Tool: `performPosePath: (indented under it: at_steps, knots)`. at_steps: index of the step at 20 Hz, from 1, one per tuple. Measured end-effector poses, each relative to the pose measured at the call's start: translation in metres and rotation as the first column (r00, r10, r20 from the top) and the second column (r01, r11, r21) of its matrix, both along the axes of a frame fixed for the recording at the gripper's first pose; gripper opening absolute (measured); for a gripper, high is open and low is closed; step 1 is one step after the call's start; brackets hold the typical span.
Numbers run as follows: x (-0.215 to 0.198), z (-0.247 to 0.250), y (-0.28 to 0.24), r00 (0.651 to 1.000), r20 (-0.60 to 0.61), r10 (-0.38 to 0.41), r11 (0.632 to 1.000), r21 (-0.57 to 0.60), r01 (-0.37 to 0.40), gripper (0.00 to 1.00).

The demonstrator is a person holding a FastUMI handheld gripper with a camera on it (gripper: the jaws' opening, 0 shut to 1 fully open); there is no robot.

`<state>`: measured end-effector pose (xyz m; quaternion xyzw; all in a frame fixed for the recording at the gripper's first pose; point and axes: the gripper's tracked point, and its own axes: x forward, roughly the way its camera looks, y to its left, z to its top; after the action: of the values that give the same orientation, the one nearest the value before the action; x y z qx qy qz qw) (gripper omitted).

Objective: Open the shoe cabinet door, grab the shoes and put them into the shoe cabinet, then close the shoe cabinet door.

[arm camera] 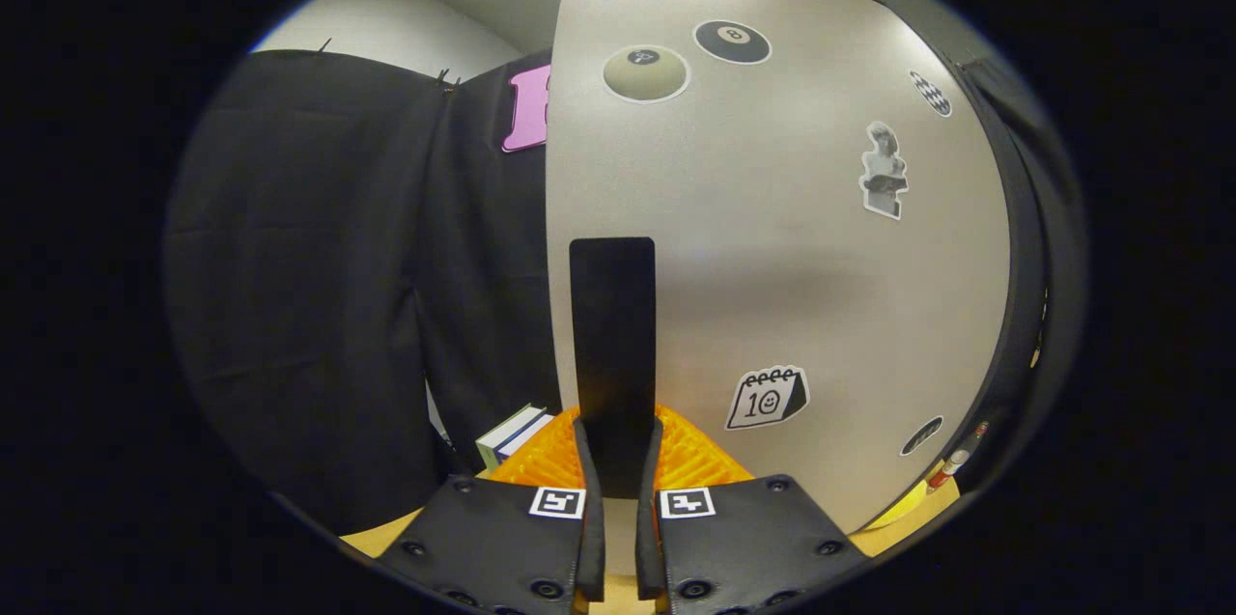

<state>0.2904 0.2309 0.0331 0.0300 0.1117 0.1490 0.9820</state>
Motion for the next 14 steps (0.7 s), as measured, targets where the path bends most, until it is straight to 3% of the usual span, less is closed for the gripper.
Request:
performPosePath:
  at_steps: [5,14]
  knots:
    - [-0.026,0.003,-0.01,0.999,0.004,0.032,0.999,-0.002,-0.032,0.14]
    - [-0.04,0.003,-0.029,1.0,0.002,0.014,1.0,-0.006,-0.014,0.14]
